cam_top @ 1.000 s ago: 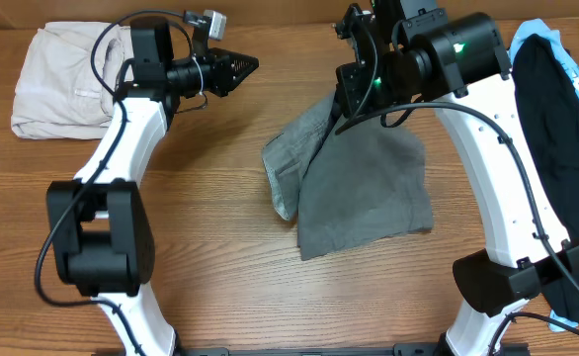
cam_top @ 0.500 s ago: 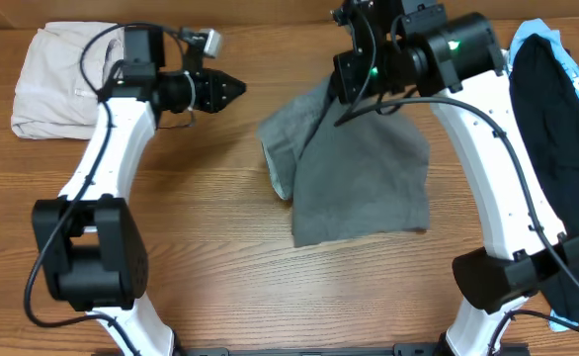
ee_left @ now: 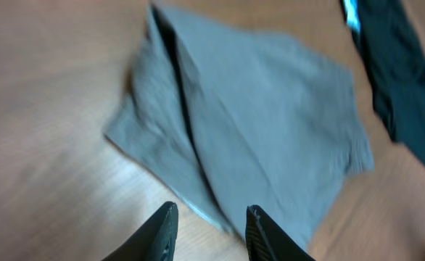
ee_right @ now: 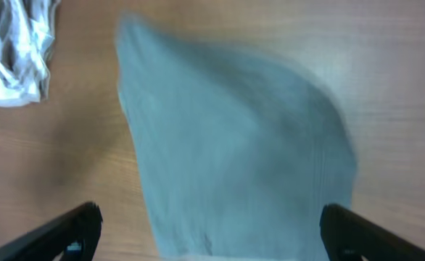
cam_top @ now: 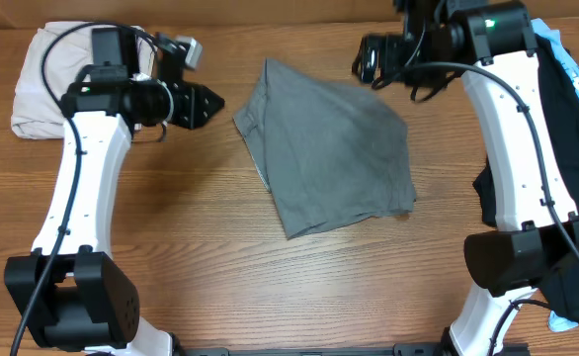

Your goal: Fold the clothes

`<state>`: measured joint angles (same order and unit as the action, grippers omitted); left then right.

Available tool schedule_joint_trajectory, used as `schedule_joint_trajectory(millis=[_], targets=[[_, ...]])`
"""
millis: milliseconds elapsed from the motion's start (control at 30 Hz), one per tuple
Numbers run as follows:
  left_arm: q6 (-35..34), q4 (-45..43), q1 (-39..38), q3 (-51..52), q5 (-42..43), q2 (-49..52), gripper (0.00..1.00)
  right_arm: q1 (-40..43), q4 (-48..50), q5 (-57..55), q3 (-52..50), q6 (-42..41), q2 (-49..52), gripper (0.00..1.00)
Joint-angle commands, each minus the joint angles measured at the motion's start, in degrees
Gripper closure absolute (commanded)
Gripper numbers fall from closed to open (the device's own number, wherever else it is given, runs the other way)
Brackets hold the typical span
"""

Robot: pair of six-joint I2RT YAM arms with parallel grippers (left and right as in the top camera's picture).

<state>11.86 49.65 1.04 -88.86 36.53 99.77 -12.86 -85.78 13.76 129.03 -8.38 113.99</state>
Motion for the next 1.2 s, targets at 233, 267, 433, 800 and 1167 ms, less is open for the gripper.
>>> schedule_joint_trajectory(millis=[233,267,433,800,1167], targets=[[-4.0,3.3,2.9,-0.3,-11.6,-0.1,0.62,-13.9,-4.8,-6.2,-6.4,-2.0,-1.3,0.00],[-4.5,2.7,3.8,-0.3,-11.7,-0.1,0.59,-15.2,-4.0,-7.1,-7.9,-2.6,-1.3,0.00],[-8.8,0.4,5.9,-0.3,-15.5,0.0,0.41,-22.0,3.6,-10.3,-18.5,-6.2,-1.3,0.10],[-10.4,-0.2,6.1,-0.3,-17.1,0.2,0.38,-30.4,22.6,-13.7,-41.2,-8.4,-0.9,0.33],[-11.3,0.1,6.0,-0.3,-17.1,0.3,0.39,-31.8,29.0,-13.7,-50.4,-9.2,-0.8,0.47]])
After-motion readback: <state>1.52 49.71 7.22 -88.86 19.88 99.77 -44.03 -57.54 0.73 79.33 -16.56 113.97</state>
